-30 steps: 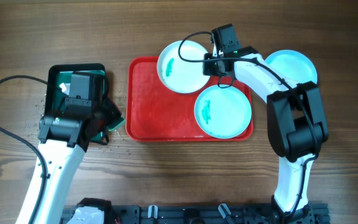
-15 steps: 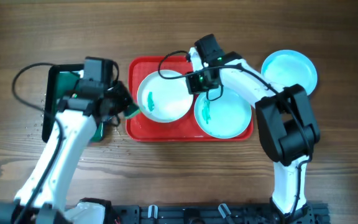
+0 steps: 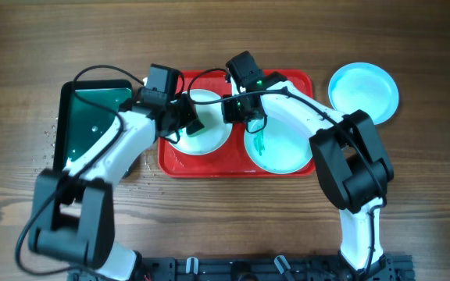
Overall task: Clean dirty plates on tray and stack at the side
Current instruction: 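Scrub the held plate with the sponge in the left gripper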
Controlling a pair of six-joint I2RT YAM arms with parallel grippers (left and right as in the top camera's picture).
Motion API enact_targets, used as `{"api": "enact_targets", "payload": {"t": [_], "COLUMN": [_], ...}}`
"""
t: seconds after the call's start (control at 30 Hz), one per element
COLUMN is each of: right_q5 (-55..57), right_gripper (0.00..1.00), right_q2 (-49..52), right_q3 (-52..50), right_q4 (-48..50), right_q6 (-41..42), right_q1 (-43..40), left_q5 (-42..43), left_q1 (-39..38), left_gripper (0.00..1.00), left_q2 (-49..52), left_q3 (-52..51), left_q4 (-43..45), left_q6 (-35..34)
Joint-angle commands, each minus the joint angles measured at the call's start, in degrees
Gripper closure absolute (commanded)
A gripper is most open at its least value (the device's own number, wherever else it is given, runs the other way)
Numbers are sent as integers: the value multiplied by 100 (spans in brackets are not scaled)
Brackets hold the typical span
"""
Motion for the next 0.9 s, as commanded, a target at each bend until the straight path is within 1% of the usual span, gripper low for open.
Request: {"api": "enact_targets", "payload": {"t": [0.0, 0.07, 0.17, 0.2, 0.27, 0.3, 0.4, 0.5, 0.6, 0.63, 0.67, 0.7, 0.77, 0.8, 0.87], "right_q5": [350, 369, 476, 570, 695, 708, 710, 710, 710, 710, 710, 710, 710, 708, 708], "right_gripper": [96, 96, 96, 96, 96, 96, 96, 96, 96, 96, 96, 96, 96, 96, 96], "right_q2": [116, 116, 116, 116, 116, 116, 116, 116, 116, 116, 116, 116, 116, 116, 116], "right_q3": [-4, -9, -9, -9, -9, -9, -9, -9, -9, -9, -9, -9, -9, -9, -9], "right_q4": [-28, -31, -57, -76, -114, -118, -109, -109, -107, -103, -92, -83, -61, -48, -35], "right_q6": [105, 105, 105, 103, 105, 107, 107, 105, 107, 107, 105, 107, 107, 107, 107], "right_q1": [9, 9, 9, 9, 9, 9, 9, 9, 9, 9, 9, 9, 9, 9, 9], "left_q5": [87, 59, -286, -455, -1134, -1377, -1832, -2162, -1987, -1751, -1272, -802, -160, 55, 262], "left_q1": [-31, -26, 24, 50, 92, 101, 105, 105, 70, 52, 33, 33, 33, 28, 28], "left_gripper": [96, 96, 96, 96, 96, 96, 96, 96, 96, 96, 96, 96, 96, 96, 96], "left_q2": [579, 761, 756, 728, 638, 592, 450, 114, -197, -328, -439, -461, -380, -293, -35], "left_q3": [-15, -15, -13, -13, -13, -13, -13, -13, -13, -13, -13, -13, -15, -15, -15], "left_q4": [374, 511, 446, 387, 57, -83, -345, -468, -404, -317, -162, 17, 339, 463, 640], "left_q6": [50, 57, 116, 116, 120, 188, 745, 868, 868, 868, 866, 863, 844, 800, 505]}}
